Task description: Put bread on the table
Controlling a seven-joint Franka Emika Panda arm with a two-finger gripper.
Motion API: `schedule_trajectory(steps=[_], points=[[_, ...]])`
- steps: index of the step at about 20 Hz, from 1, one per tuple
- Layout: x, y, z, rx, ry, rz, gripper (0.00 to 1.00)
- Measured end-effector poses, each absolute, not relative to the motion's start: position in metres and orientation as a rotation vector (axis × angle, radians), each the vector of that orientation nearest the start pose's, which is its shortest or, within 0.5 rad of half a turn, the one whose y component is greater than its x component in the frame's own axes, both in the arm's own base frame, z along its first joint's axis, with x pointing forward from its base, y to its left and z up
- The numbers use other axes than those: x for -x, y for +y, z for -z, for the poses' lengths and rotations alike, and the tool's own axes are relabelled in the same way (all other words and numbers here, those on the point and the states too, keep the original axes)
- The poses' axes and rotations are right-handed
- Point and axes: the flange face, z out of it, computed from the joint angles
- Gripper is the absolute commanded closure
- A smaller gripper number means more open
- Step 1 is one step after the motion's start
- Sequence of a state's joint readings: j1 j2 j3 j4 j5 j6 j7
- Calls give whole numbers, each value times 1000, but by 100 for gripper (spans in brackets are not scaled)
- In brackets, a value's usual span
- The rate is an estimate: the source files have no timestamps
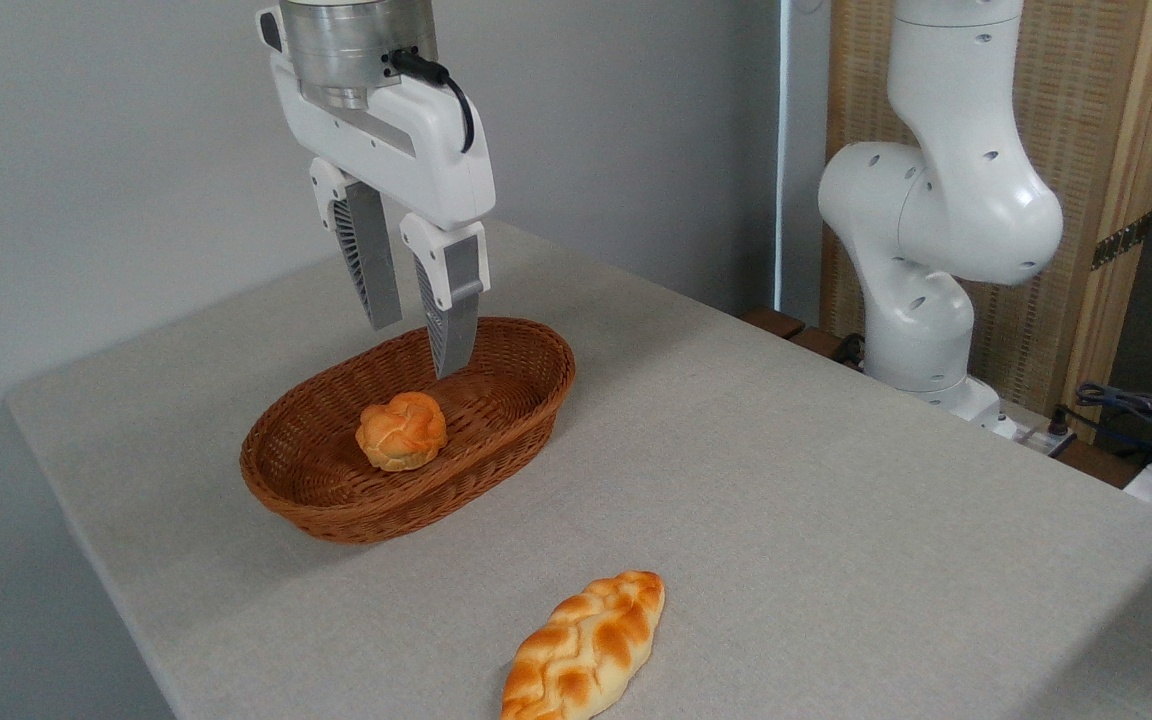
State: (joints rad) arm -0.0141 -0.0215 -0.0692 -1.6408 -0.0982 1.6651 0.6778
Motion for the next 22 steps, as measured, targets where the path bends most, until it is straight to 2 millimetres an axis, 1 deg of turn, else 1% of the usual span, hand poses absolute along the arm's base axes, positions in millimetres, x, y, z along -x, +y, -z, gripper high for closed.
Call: schedule_trajectory(steps=[1, 11, 15, 16, 18, 20, 22], points=[[-554, -43, -614, 3004, 1148, 124, 0], [-554, -41, -614, 3006, 1143, 124, 0], [-554, -44, -614, 3028, 1150, 136, 0], [-554, -47, -614, 3032, 1158, 138, 0], [-552, -63, -610, 3025, 1202, 126, 0], [-550, -87, -600, 3002, 1262, 118, 0], [-549, -111, -583, 2973, 1315, 137, 0]])
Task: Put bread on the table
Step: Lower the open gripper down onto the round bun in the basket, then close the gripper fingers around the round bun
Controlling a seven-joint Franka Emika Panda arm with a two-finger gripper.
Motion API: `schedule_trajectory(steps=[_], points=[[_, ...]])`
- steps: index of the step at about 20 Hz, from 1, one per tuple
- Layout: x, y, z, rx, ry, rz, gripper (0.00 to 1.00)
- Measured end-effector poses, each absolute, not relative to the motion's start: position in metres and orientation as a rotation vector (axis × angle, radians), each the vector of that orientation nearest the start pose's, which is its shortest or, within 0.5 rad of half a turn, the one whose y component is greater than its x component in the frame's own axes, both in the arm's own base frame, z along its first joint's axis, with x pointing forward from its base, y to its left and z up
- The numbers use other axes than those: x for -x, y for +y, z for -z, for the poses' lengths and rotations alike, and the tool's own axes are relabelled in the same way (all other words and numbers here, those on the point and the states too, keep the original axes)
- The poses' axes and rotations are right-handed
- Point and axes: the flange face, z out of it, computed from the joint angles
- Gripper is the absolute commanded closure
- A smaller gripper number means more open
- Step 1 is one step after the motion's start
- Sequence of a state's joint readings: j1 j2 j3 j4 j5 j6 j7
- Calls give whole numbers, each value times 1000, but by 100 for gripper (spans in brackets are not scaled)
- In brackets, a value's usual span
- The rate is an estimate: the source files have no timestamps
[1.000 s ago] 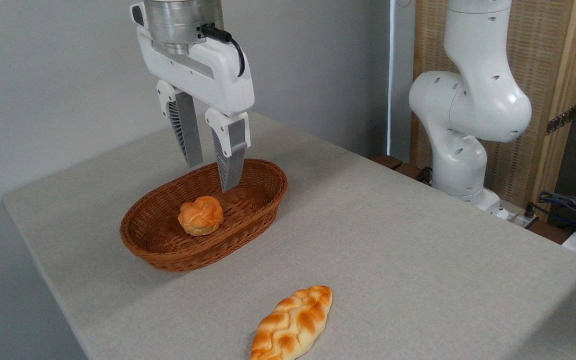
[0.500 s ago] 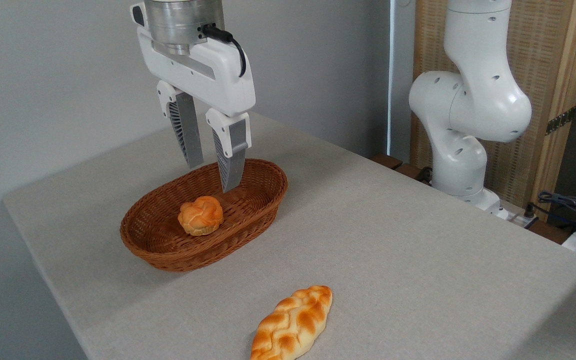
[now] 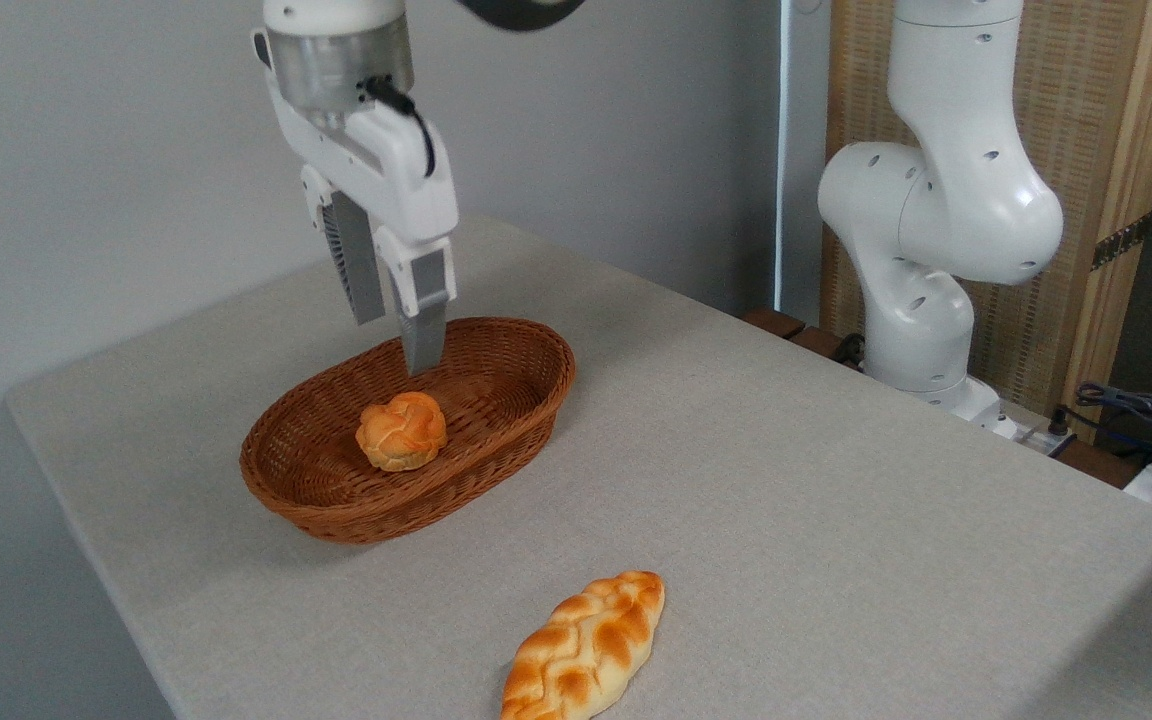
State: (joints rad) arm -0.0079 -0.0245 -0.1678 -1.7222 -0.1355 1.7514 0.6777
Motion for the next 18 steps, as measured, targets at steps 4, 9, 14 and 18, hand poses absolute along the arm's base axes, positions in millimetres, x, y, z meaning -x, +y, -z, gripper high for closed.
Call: schedule_trajectory(steps=[4, 9, 14, 18], points=[[-543, -156, -535, 2916, 1406, 187, 0], [-524, -188, -478, 2879, 1484, 147, 0], [-517, -195, -459, 2855, 1534, 125, 0], [-519, -204, -447, 2845, 1551, 159, 0]])
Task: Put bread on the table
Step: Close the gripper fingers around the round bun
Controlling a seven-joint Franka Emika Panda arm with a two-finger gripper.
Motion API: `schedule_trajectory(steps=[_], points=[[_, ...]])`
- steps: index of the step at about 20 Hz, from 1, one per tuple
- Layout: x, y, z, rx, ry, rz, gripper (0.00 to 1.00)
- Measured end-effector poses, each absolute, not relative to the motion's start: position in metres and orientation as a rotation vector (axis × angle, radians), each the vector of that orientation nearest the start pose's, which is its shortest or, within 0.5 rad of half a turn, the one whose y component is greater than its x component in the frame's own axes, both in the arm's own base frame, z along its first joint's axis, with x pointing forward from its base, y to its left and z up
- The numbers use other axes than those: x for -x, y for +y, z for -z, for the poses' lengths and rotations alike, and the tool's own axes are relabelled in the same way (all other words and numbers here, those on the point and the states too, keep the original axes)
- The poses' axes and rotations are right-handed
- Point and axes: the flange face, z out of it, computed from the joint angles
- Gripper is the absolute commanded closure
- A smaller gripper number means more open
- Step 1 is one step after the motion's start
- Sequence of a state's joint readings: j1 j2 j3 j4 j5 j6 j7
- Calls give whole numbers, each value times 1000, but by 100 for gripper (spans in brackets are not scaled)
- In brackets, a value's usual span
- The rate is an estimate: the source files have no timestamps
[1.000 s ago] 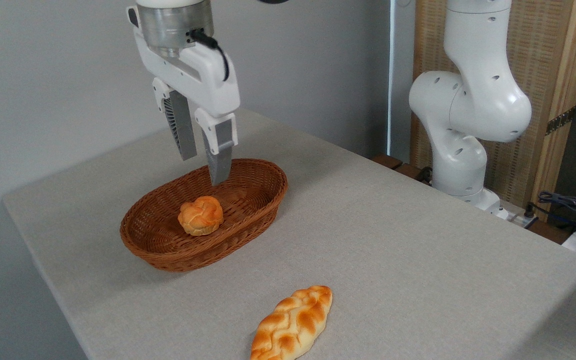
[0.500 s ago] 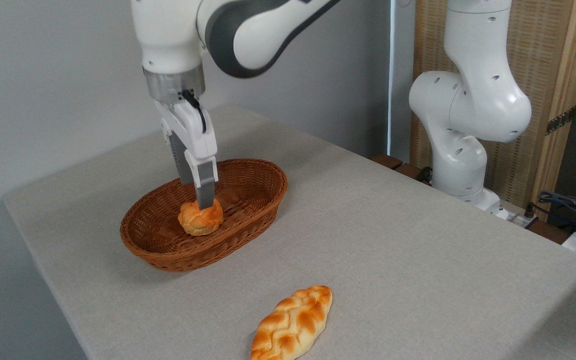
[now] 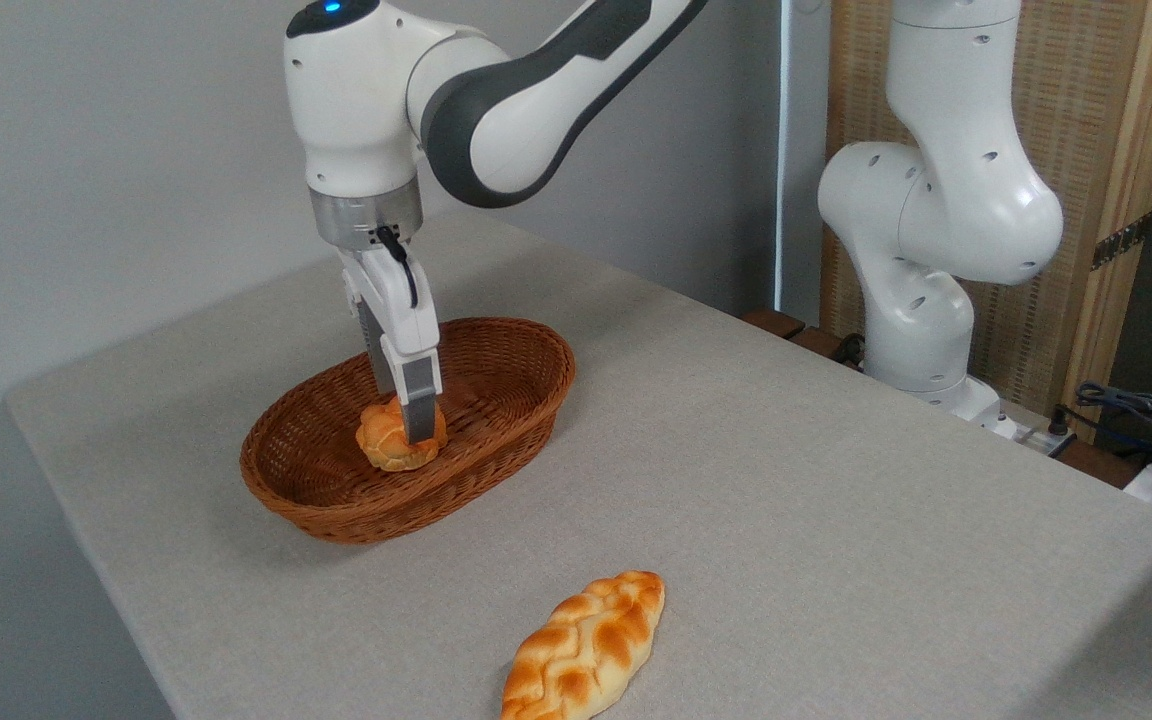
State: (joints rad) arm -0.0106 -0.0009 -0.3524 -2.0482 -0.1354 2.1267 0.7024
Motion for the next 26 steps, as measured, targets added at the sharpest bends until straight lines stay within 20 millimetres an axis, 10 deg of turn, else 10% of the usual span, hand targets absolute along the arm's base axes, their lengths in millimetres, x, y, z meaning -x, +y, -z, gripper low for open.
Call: schedule_trajectory(steps=[4, 8, 26], points=[[-518, -209, -429, 2839, 1572, 128, 14], [-517, -210, -420, 2778, 1605, 93, 65], [-528, -204, -439, 2757, 1623, 146, 74]])
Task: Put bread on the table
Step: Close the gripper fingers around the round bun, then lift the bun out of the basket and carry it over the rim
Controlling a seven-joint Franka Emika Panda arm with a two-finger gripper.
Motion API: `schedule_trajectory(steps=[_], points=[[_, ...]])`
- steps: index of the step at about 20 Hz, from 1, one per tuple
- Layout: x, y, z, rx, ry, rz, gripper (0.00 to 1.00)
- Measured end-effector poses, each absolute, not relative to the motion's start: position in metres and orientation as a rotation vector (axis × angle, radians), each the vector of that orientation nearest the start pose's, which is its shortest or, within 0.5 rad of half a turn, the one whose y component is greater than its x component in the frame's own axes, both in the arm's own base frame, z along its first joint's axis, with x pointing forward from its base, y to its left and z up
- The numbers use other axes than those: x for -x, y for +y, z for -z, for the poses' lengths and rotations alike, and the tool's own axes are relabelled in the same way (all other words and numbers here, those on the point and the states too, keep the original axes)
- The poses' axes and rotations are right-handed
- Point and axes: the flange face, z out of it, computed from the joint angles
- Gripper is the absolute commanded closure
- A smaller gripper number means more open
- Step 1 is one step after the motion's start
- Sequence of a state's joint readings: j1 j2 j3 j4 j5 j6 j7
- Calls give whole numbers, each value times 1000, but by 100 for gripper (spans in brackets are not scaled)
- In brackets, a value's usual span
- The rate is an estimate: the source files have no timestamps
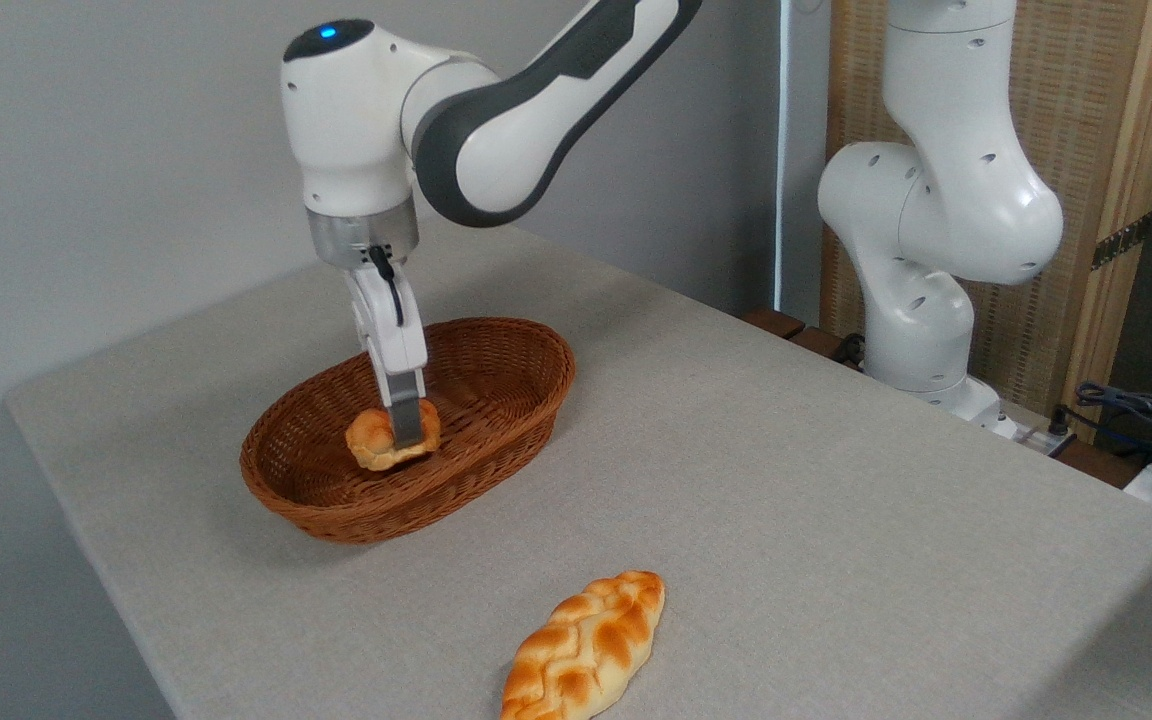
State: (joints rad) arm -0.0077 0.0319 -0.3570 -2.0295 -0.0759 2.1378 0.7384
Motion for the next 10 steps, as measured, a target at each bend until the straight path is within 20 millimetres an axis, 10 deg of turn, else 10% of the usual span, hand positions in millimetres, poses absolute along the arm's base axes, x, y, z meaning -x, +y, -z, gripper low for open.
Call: schedule_trajectory(steps=[7, 10], points=[[-559, -123, -544, 2828, 1507, 99, 74], [-556, -86, -557, 2807, 1600, -14, 74]])
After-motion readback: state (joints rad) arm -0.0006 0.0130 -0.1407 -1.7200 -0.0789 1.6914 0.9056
